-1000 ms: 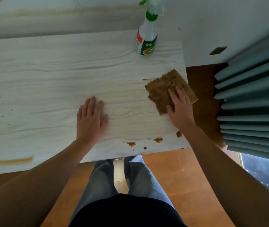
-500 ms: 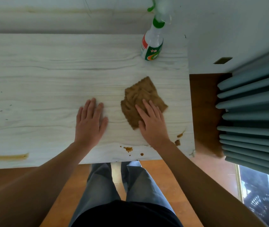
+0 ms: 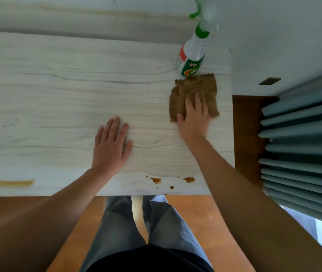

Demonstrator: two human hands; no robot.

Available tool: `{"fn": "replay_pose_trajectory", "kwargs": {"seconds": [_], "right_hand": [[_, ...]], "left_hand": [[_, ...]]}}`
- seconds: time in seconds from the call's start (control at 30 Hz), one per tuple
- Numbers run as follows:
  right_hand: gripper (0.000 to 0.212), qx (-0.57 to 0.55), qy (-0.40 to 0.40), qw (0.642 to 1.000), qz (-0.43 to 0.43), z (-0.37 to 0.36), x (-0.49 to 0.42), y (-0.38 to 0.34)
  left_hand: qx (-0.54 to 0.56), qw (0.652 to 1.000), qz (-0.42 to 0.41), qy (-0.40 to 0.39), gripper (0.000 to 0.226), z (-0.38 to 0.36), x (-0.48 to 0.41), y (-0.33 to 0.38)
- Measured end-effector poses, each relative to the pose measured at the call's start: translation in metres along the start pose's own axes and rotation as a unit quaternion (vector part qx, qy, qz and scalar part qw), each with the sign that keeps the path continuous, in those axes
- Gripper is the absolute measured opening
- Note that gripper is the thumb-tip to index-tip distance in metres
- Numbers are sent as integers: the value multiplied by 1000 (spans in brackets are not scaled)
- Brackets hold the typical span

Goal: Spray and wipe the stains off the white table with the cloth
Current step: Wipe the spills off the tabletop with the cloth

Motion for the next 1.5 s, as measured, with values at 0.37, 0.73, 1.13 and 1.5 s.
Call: {"fn": "replay_pose_trajectory", "kwargs": {"seconds": [0.37, 0.73, 1.13, 1.5], "right_hand": [[64, 49, -54, 977, 198, -49, 139, -4], [66, 27, -4, 986, 164, -12, -10, -75], [64, 10, -2, 994, 105, -33, 92, -57], [62, 28, -40, 995, 91, -37, 102, -39]], "left_hand": [[-26, 999, -19, -10, 63, 19, -1, -17], [-18, 998, 42, -41, 66, 25, 8, -45], [-28, 998, 28, -49, 67, 26, 11, -49], [-26, 998, 19, -50, 66, 28, 11, -51]]}}
Point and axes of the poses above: each hand's wrist, its own x-axis away from the middle knuckle, its own z-axis out of the back of the hand, y = z × x, the point moved 6 cm from there along -x, towards the middle knuckle, and after that the axes turned 4 degrees about x, right-handed, at the moved point
